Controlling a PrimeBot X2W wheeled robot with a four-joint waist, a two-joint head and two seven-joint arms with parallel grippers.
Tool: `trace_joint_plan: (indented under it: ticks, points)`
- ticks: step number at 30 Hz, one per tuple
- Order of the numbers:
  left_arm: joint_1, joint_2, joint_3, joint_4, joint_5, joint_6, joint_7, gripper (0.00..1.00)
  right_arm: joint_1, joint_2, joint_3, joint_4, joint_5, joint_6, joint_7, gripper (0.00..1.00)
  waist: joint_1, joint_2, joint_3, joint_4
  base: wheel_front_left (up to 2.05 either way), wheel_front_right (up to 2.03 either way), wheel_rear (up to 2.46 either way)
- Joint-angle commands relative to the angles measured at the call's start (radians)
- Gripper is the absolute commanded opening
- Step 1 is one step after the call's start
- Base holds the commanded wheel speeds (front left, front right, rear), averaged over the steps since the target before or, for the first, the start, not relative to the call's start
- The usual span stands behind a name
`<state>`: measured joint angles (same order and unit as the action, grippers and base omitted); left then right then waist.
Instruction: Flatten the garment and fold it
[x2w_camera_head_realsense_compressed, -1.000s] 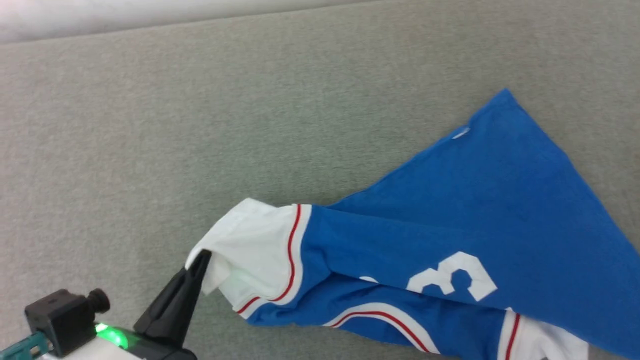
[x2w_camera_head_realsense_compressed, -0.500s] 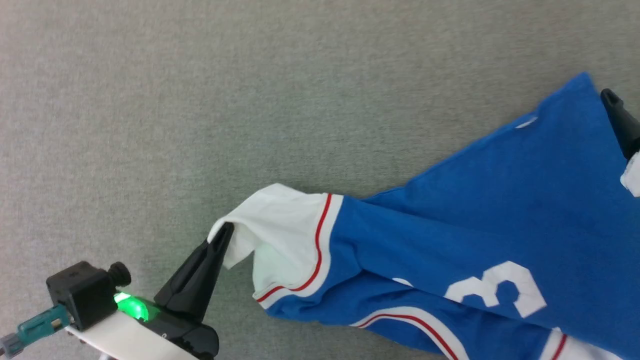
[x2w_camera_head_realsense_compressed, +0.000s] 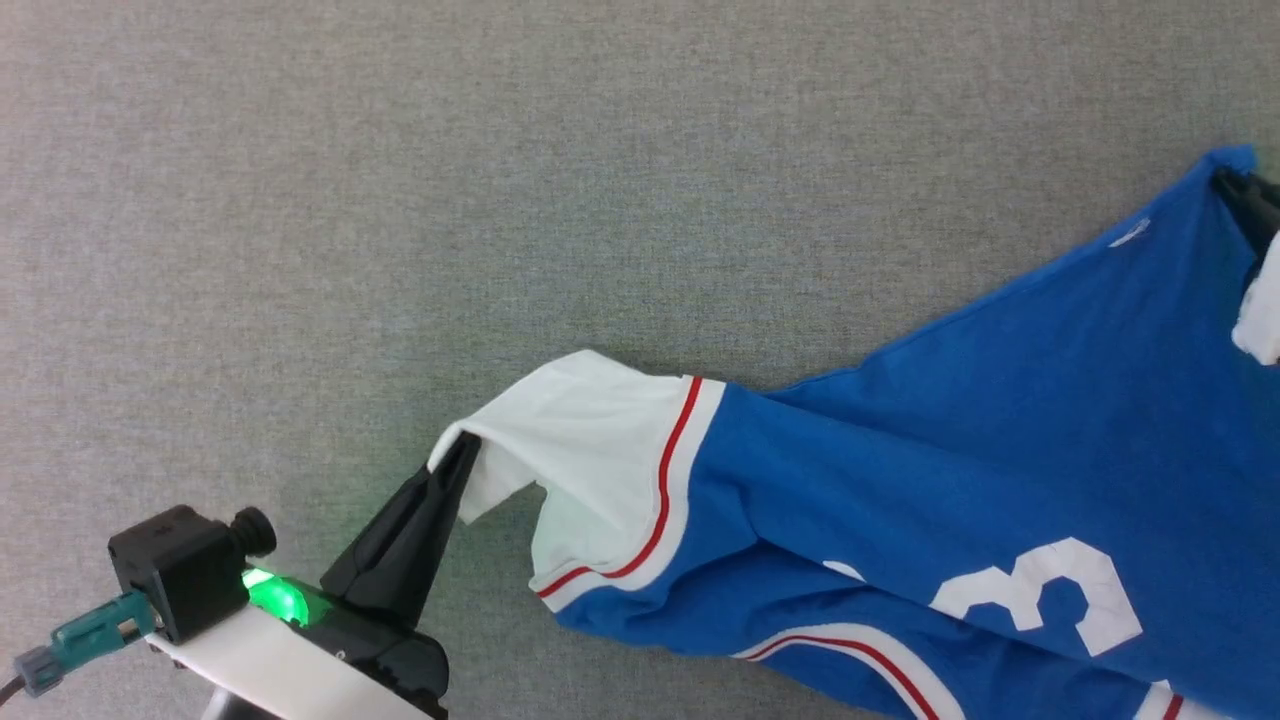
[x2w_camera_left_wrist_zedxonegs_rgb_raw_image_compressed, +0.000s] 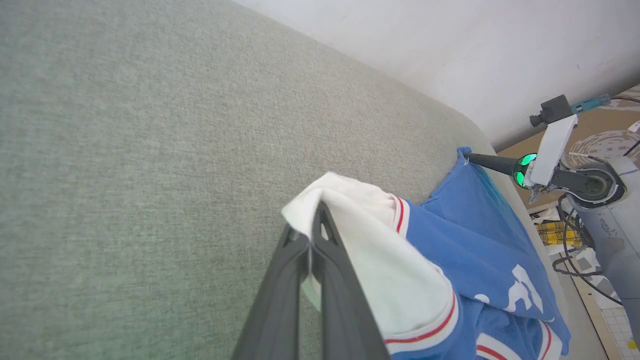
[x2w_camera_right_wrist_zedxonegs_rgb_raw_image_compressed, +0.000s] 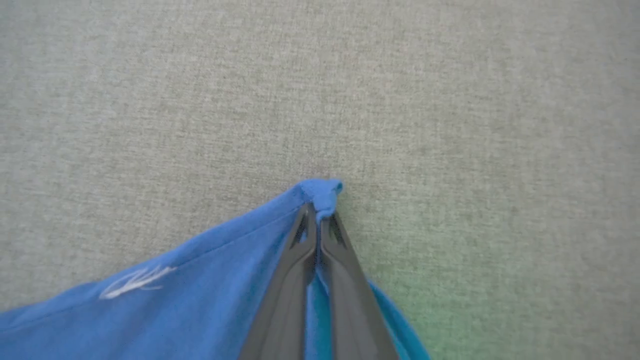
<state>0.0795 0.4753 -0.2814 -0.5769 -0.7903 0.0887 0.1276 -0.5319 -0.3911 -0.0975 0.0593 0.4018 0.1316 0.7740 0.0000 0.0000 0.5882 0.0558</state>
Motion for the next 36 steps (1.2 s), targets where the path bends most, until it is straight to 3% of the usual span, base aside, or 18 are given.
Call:
trace_joint_plan:
  ticks: [1, 5, 10, 15, 19, 24, 27, 32, 36]
  points:
    - [-0.016, -0.002, 0.003, 0.003, 0.008, -0.007, -0.002, 0.0, 0.028, 0.014, 0.017, 0.031, 0.002, -0.001, 0.024, 0.0, 0.0, 0.0, -0.018, -0.005, 0.0, 0.0, 0.0]
    - [-0.031, 0.001, 0.016, 0.011, 0.015, -0.006, -0.012, 0.0, 0.013, 0.017, 0.014, -0.002, -0.002, -0.001, 0.0, 0.0, 0.0, 0.0, -0.075, -0.017, 0.0, 0.0, 0.0]
    - [-0.12, -0.015, 0.061, 0.049, 0.053, 0.031, -0.042, 0.0, -0.011, 0.038, 0.006, -0.053, 0.008, -0.001, -0.075, 0.0, 0.0, 0.0, -0.165, -0.035, 0.0, 0.0, 0.0]
    - [-0.299, -0.068, 0.119, 0.152, 0.098, 0.128, -0.065, 0.0, -0.055, 0.092, -0.03, -0.083, 0.007, -0.001, -0.188, 0.0, 0.0, 0.0, -0.249, -0.058, 0.0, 0.0, 0.0]
    - [-0.507, -0.067, 0.133, 0.268, 0.174, 0.181, -0.061, 0.0, -0.126, 0.124, -0.045, -0.081, -0.024, -0.001, -0.285, 0.0, 0.0, 0.0, -0.311, -0.077, 0.0, 0.0, 0.0]
    - [-0.767, -0.053, 0.122, 0.419, 0.228, 0.178, -0.052, 0.0, -0.247, 0.155, -0.008, -0.033, -0.051, -0.001, -0.36, 0.0, 0.0, 0.0, -0.389, -0.105, 0.0, 0.0, 0.0]
    - [-0.895, -0.025, 0.095, 0.511, 0.267, 0.154, -0.03, 0.0, -0.321, 0.169, 0.028, 0.011, -0.057, -0.001, -0.38, 0.0, 0.0, 0.0, -0.427, -0.125, 0.0, 0.0, 0.0]
    - [-1.056, 0.004, 0.036, 0.634, 0.316, 0.111, 0.029, 0.0, -0.428, 0.187, 0.073, 0.098, -0.066, -0.001, -0.378, 0.0, 0.0, 0.0, -0.47, -0.149, 0.0, 0.0, 0.0]
    - [-1.163, 0.02, 0.013, 0.703, 0.347, 0.102, 0.075, 0.0, -0.504, 0.202, 0.092, 0.152, -0.076, -0.001, -0.369, 0.0, 0.0, 0.0, -0.472, -0.162, 0.0, 0.0, 0.0]
